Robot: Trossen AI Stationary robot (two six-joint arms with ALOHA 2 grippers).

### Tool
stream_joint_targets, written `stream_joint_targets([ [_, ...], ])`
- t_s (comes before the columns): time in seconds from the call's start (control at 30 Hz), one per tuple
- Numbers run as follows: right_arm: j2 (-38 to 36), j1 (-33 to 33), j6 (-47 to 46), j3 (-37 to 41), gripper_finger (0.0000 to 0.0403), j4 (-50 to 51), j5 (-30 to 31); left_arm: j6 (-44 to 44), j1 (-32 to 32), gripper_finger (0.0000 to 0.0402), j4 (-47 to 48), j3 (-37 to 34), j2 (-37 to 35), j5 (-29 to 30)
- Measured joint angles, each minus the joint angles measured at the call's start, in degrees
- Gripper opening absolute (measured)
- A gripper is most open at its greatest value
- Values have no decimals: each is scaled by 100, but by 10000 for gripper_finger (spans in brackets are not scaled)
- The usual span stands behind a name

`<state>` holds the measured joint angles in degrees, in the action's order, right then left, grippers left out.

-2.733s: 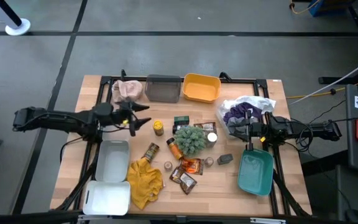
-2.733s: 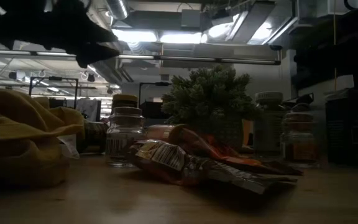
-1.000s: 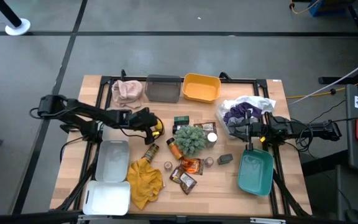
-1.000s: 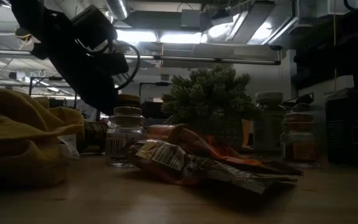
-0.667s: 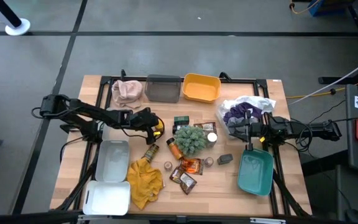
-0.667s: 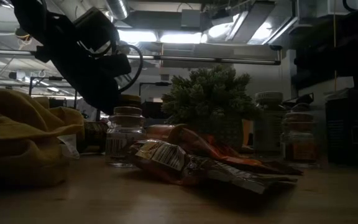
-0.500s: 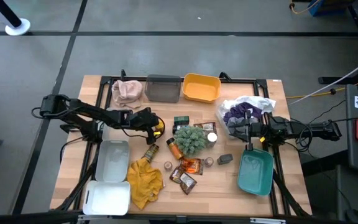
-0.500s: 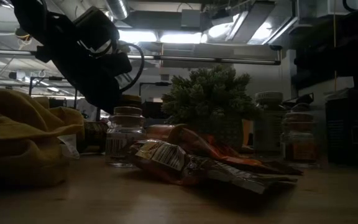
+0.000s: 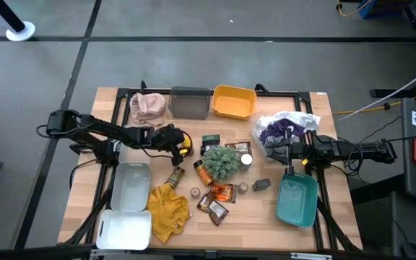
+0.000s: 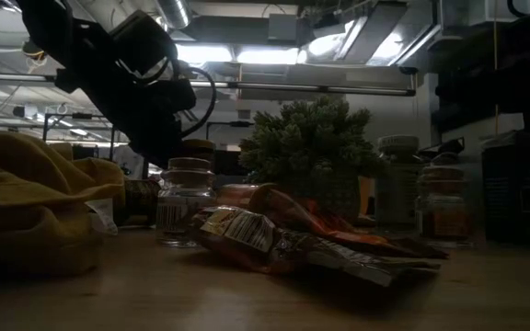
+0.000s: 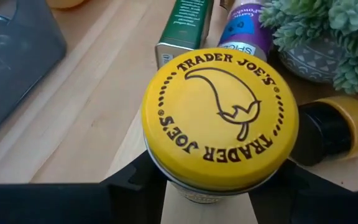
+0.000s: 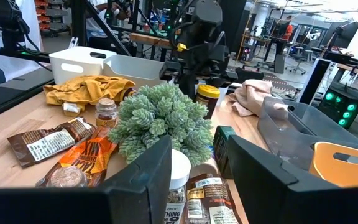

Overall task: Sort spices by type
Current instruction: Put the yellow spice bottle into the transparent bin

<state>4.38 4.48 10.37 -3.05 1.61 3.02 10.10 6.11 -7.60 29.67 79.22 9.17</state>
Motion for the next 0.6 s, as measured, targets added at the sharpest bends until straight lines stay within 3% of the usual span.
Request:
stream_joint_targets([
  [0.4, -1, 2, 0, 0, 159, -4, 1, -61, 379, 163, -182, 288, -26, 2],
  [0.6, 0, 2, 0, 0, 159, -4, -1, -449, 584, 163, 859, 781, -279, 7],
])
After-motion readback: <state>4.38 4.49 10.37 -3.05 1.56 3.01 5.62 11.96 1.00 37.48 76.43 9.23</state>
